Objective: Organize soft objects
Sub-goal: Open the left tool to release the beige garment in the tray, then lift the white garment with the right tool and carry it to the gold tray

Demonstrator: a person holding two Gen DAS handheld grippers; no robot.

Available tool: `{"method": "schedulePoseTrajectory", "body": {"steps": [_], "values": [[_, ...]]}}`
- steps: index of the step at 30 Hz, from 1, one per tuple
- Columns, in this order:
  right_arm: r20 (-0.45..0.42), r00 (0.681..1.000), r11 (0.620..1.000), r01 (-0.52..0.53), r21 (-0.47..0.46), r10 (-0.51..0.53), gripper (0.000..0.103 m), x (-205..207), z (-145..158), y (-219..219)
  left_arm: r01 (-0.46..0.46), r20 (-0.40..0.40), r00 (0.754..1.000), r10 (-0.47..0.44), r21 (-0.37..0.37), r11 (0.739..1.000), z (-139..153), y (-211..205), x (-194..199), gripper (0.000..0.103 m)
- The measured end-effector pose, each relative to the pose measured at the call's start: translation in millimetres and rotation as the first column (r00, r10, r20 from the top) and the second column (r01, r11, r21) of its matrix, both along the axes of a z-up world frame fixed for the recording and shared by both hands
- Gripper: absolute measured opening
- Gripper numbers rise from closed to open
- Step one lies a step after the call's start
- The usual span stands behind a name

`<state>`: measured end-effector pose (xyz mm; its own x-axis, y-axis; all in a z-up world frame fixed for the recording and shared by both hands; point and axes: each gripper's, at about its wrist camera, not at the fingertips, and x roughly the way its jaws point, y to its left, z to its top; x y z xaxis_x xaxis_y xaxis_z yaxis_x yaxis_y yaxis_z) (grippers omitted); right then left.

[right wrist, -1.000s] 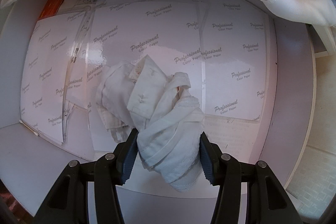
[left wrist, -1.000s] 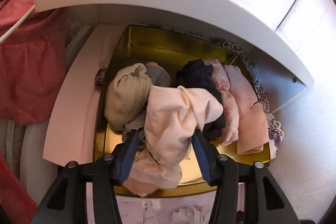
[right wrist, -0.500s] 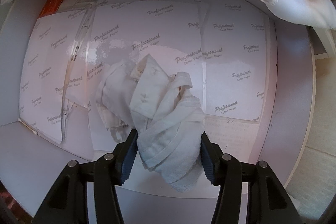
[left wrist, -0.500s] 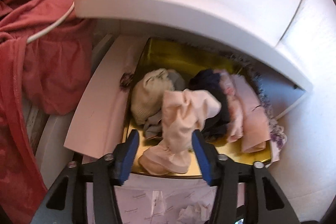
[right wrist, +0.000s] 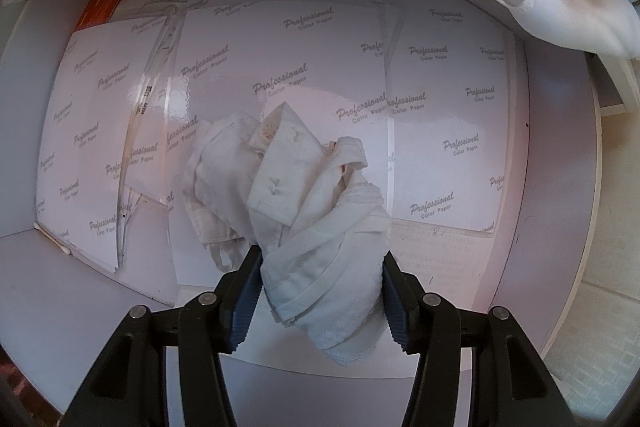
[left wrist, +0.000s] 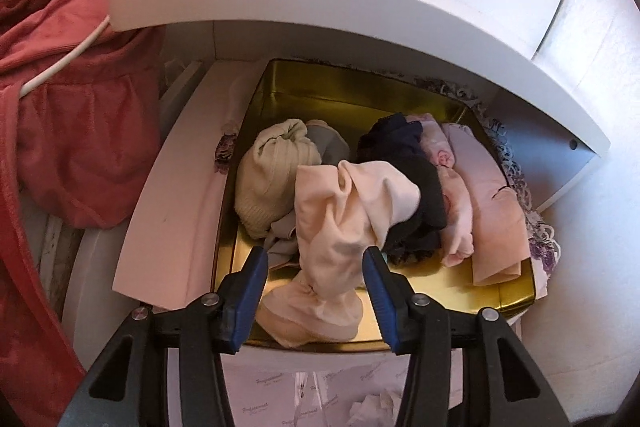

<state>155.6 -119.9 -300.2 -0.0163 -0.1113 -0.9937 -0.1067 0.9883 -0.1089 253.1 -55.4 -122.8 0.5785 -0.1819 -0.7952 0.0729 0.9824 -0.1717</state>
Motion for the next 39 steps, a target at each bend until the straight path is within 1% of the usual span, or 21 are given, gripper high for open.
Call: {"method": "schedulePoseTrajectory", "body": {"steps": [9,21,27,32,37,39], "values": [[0.002,1.000,1.000,-0.002,-0.001,0.002,0.056,-0.7,0.4,-0.4,0.016,0.063,0.998,-0.018,0.027,1.000,15.8,3.7,-34.3,0.050],[0.006,1.000,1.000,-0.001,-0.001,0.001,0.056,-1.8,1.1,-1.1,0.033,0.068,0.997,-0.036,0.042,0.999,21.7,6.7,-73.7,0.050],[0.006,1.000,1.000,-0.002,-0.001,0.002,0.056,-2.2,1.3,-0.9,0.032,0.051,0.998,-0.035,0.052,0.998,17.8,11.0,-91.2,0.050],[0.009,1.000,1.000,-0.002,-0.002,0.002,0.056,-2.9,1.5,-0.7,0.039,0.023,0.999,-0.041,0.068,0.997,8.6,10.3,-108.0,0.050],[0.008,1.000,1.000,-0.016,-0.012,0.016,0.056,-6.3,0.7,-1.1,0.047,-0.026,0.999,-0.045,0.080,0.996,-7.1,6.8,-120.8,0.050],[0.010,1.000,0.999,-0.029,-0.018,0.029,0.056,-7.9,0.6,-0.5,0.056,-0.062,0.997,-0.050,0.093,0.994,-17.7,5.9,-122.0,0.050]]}}
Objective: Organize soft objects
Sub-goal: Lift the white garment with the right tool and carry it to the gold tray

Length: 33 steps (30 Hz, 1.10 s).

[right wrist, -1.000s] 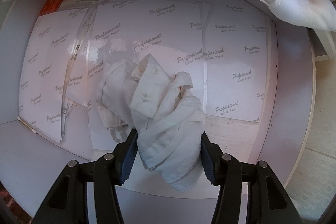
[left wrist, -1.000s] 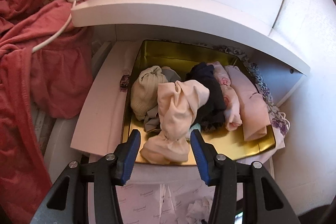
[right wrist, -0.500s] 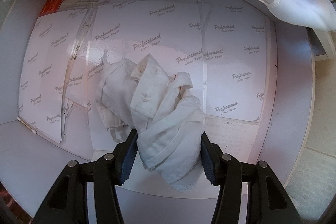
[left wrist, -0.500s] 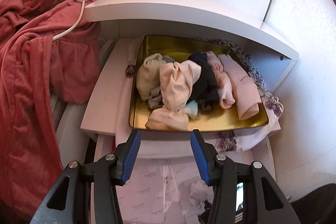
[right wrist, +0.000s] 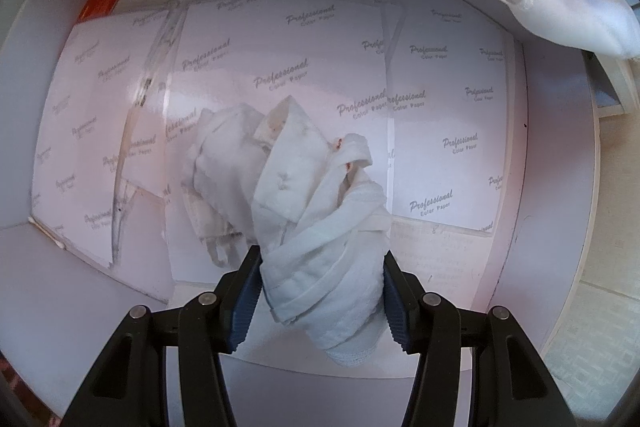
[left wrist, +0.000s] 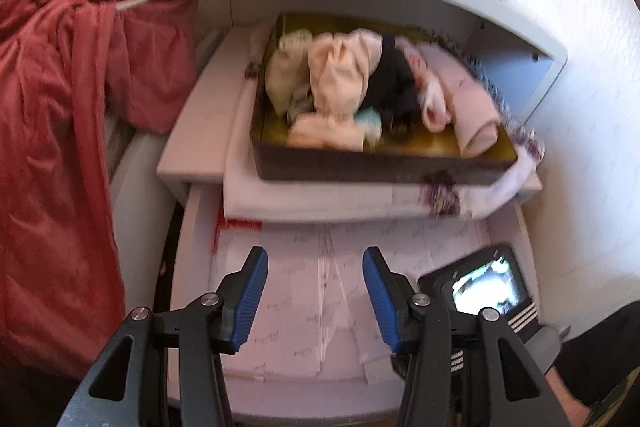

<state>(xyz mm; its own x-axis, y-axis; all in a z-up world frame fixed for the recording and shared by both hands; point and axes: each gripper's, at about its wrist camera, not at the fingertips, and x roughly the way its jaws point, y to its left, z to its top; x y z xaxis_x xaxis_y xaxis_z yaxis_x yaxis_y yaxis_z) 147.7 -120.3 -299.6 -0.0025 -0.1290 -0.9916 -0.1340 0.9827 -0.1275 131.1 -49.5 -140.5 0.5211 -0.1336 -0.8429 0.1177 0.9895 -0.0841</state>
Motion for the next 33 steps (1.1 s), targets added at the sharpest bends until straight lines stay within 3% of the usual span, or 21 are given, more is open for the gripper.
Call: {"method": "schedulePoseTrajectory", "body": {"steps": [7,11,15,21,33], "values": [[0.013,1.000,0.999,0.025,0.027,-0.025,0.052,-0.2,3.2,-9.3,0.001,-0.137,0.991,0.007,0.059,0.998,-47.0,4.9,0.1,0.050],[0.027,0.995,0.992,0.093,0.091,-0.095,0.049,3.2,12.1,-28.5,0.016,-0.262,0.965,0.005,0.075,0.997,-78.5,3.7,2.1,0.050],[0.046,0.990,0.985,0.131,0.115,-0.137,0.047,6.0,25.7,-42.8,0.050,-0.334,0.942,-0.016,0.093,0.994,-99.6,-2.6,1.7,0.050],[0.069,0.979,0.971,0.179,0.161,-0.191,0.046,8.0,47.3,-62.7,0.059,-0.373,0.928,-0.020,0.094,0.994,-109.8,-3.4,2.6,0.050],[0.161,0.961,0.951,0.181,0.252,-0.225,0.047,-5.2,107.3,-78.0,0.035,-0.372,0.928,-0.008,0.064,0.997,-106.8,1.9,6.7,0.050]]}}
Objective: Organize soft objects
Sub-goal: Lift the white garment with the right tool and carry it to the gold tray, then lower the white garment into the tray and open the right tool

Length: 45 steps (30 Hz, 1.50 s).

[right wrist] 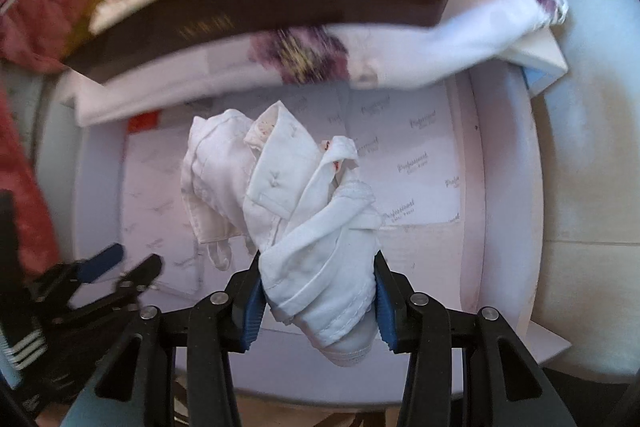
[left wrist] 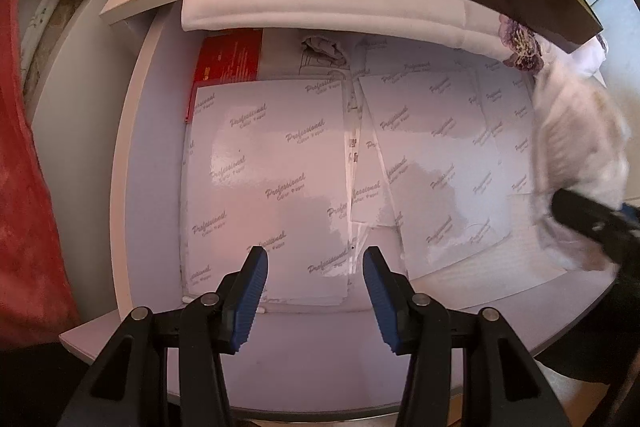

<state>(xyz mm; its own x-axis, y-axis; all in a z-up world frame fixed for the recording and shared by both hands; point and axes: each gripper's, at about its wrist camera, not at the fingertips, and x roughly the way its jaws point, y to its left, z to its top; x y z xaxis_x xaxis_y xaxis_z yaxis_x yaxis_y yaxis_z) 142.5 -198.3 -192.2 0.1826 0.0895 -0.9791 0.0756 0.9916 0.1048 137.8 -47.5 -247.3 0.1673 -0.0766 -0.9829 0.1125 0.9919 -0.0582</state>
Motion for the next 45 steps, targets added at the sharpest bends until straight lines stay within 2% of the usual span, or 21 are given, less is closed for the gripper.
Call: {"method": "schedulePoseTrajectory", "body": {"steps": [7,12,15,20,25,28,33,35,36,37,39,45], "values": [[0.166,0.985,0.999,-0.050,-0.011,0.051,0.047,2.1,62.1,2.1,-0.015,0.004,1.000,0.015,-0.020,1.000,4.4,2.1,0.9,0.050],[0.282,0.957,0.997,-0.061,-0.056,0.075,0.047,34.1,106.6,4.7,-0.028,-0.005,1.000,0.028,-0.033,0.999,5.2,5.7,1.6,0.050],[0.319,0.941,0.992,-0.091,-0.092,0.116,0.047,63.1,118.7,17.2,-0.035,-0.011,0.999,0.034,-0.044,0.998,2.9,5.0,1.4,0.050],[0.314,0.929,0.975,-0.150,-0.165,0.196,0.047,101.5,111.9,37.1,-0.048,-0.019,0.999,0.047,-0.064,0.997,3.9,6.5,0.8,0.050],[0.198,0.940,0.939,-0.223,-0.260,0.278,0.047,131.5,74.6,49.1,-0.054,-0.023,0.998,0.052,-0.075,0.996,3.7,6.0,2.3,0.050],[0.142,0.947,0.929,-0.241,-0.280,0.288,0.047,135.0,54.9,45.7,-0.055,-0.026,0.998,0.053,-0.078,0.995,2.7,4.9,2.7,0.050],[0.115,0.952,0.934,-0.247,-0.257,0.284,0.048,134.4,42.2,36.8,-0.051,-0.027,0.998,0.050,-0.071,0.996,1.0,3.2,4.7,0.050],[0.127,0.956,0.948,-0.231,-0.219,0.263,0.051,134.4,45.2,29.6,-0.050,-0.027,0.998,0.048,-0.072,0.996,1.0,1.9,4.4,0.050],[0.134,0.959,0.955,-0.221,-0.199,0.250,0.056,134.6,46.1,24.2,-0.048,-0.025,0.999,0.047,-0.067,0.997,1.3,1.9,4.2,0.050],[0.142,0.961,0.959,-0.211,-0.187,0.239,0.070,134.0,47.1,18.8,-0.049,-0.023,0.999,0.048,-0.065,0.997,0.9,1.6,4.8,0.050],[0.166,0.961,0.965,-0.193,-0.178,0.223,0.086,132.0,51.9,12.2,-0.053,-0.023,0.998,0.052,-0.064,0.997,0.9,1.9,5.1,0.050],[0.218,0.957,0.975,-0.162,-0.154,0.193,0.087,115.1,66.9,-3.5,-0.050,-0.017,0.999,0.049,-0.053,0.997,1.4,0.6,4.4,0.050]]}}
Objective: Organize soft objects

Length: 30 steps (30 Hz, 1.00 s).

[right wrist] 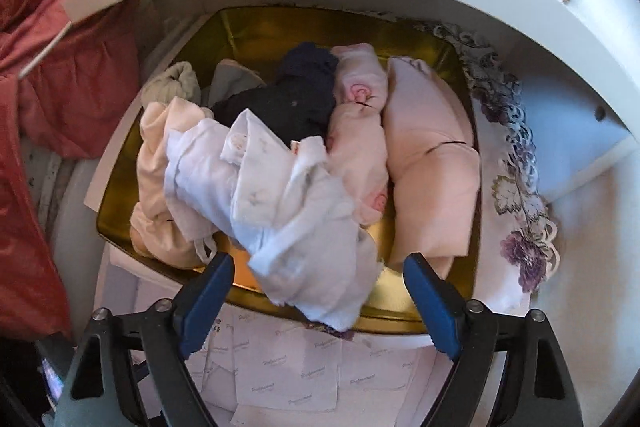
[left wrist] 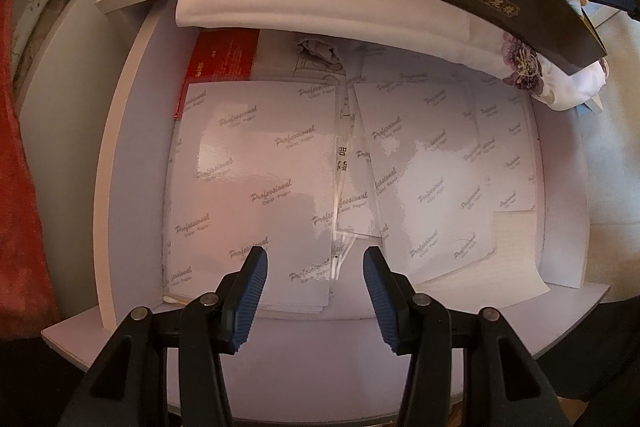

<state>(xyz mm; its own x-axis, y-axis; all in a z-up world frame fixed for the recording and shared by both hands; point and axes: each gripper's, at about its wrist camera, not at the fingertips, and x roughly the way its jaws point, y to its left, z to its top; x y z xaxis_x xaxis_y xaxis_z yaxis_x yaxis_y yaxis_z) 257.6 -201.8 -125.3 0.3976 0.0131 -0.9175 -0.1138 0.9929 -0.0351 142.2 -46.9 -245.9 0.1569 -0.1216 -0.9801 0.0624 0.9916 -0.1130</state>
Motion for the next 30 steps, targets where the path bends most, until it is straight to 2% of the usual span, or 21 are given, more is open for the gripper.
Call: {"method": "schedulePoseTrajectory", "body": {"steps": [3,7,8,10,14,17,19,23,25,30], "values": [[0.047,0.999,1.000,0.018,0.002,-0.018,0.084,-7.9,11.5,4.8,-0.005,0.003,1.000,0.005,-0.001,1.000,-0.4,-0.1,0.4,0.050],[0.072,0.997,1.000,0.018,-0.016,-0.017,0.056,-3.1,13.1,16.5,-0.005,0.005,1.000,0.005,0.003,1.000,-0.8,0.1,0.5,0.050],[0.065,0.998,1.000,0.005,-0.029,-0.003,0.053,-2.1,10.7,22.2,-0.006,0.004,1.000,0.006,0.001,1.000,-1.1,0.3,0.5,0.051],[0.045,0.999,0.999,-0.016,-0.048,0.018,0.039,-1.1,2.5,27.9,-0.009,0.005,1.000,0.009,0.004,1.000,-1.5,1.1,1.0,0.051],[0.036,0.999,0.998,-0.017,-0.056,0.019,0.038,-0.9,-5.8,35.5,-0.009,0.005,1.000,0.009,0.005,1.000,-1.6,1.0,1.0,0.051],[0.040,0.999,0.999,-0.006,-0.036,0.007,0.040,-2.1,-3.8,31.6,-0.010,0.010,1.000,0.010,0.009,1.000,-0.1,1.5,1.4,0.051],[0.047,0.999,1.000,0.007,-0.018,-0.006,0.055,-5.4,-0.3,26.5,-0.008,0.018,1.000,0.008,0.017,1.000,1.1,0.9,1.4,0.051],[0.092,0.994,0.998,0.049,0.029,-0.052,0.069,-20.5,13.1,15.3,-0.010,0.048,0.999,0.009,0.031,0.999,7.7,1.8,1.3,0.051],[0.122,0.989,0.996,0.076,0.043,-0.081,0.083,-31.2,19.4,11.3,-0.018,0.090,0.996,0.015,0.035,0.999,17.2,2.8,0.7,0.051],[0.167,0.974,0.987,0.140,0.084,-0.152,0.091,-63.7,31.4,2.4,-0.040,0.216,0.976,0.035,0.021,0.999,53.1,6.2,-4.9,0.051]]}}
